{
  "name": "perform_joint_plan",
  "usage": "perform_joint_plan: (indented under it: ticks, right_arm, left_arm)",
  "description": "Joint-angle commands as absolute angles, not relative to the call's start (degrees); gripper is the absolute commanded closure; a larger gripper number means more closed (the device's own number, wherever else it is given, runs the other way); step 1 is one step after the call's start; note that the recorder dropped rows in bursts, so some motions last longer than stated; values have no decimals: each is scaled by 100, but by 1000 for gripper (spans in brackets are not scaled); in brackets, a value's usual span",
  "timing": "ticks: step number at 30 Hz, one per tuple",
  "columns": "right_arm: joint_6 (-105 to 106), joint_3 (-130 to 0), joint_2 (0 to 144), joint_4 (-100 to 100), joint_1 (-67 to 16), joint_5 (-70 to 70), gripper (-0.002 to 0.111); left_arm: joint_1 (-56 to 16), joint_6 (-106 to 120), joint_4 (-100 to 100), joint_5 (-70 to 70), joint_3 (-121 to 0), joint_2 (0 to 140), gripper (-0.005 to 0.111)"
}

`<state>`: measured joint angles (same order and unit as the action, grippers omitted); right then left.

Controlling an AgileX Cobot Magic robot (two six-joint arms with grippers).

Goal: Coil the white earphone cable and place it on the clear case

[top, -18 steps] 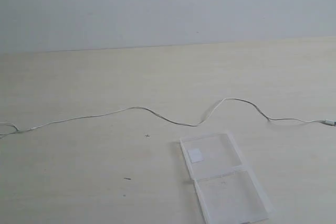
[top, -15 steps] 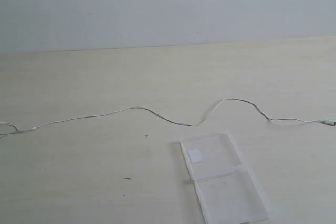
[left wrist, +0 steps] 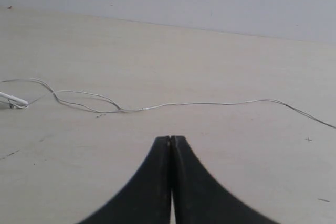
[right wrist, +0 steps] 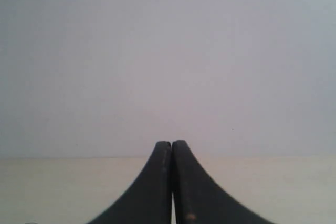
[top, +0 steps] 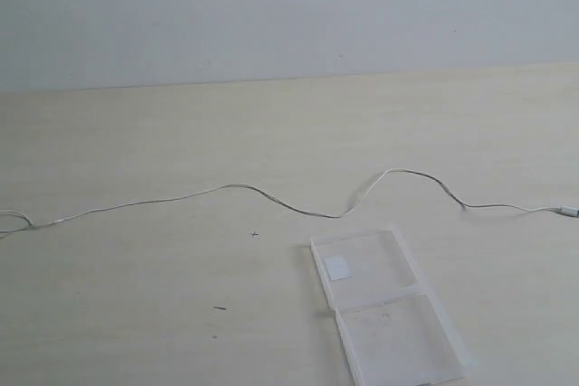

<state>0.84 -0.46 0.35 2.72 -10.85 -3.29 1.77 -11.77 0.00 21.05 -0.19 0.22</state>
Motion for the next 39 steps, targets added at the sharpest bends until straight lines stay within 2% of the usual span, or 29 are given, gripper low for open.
perform_joint_plan:
  ticks: [1, 7, 11, 17, 22, 25, 29, 31, 34, 39]
  right_arm:
    - [145, -614, 306, 287, -1068, 74, 108]
    - [-124, -1620, 1970, 300, -1068, 952, 108]
    - [-168, -1929, 2859, 274, -1068, 387, 108]
    - [-267, -1971, 3379, 316, -1068, -1094, 108]
    - [-1100, -1992, 3506, 278, -1068, -1249, 108]
    - [-1047, -2490, 4319, -359, -1068, -1129, 108]
    - [-906, -4445, 6256, -1027, -1227, 417, 108]
    - [0, -5687, 7240, -931, -1764, 1506, 108]
    - [3287, -7622, 8859, 569, -2472, 3668, 108]
    - [5231, -9255, 10442, 2693, -2661, 5369, 108]
  left_arm:
    - [190, -1220, -32, 2064, 0, 0, 107]
    - [190, -1220, -32, 2064, 0, 0, 107]
    - [190, -1220, -32, 2064, 0, 0, 107]
    - [190, -1220, -32, 2064, 0, 0, 107]
    - [190, -1220, -32, 2064, 0, 0, 107]
    - [190, -1220, -32, 2064, 0, 0, 107]
    - [190, -1220, -32, 2064, 0, 0, 107]
    - [190, -1220, -32, 2064, 0, 0, 107]
    - [190, -1220, -32, 2064, 0, 0, 107]
    - [190, -1220, -32, 2064, 0, 0, 107]
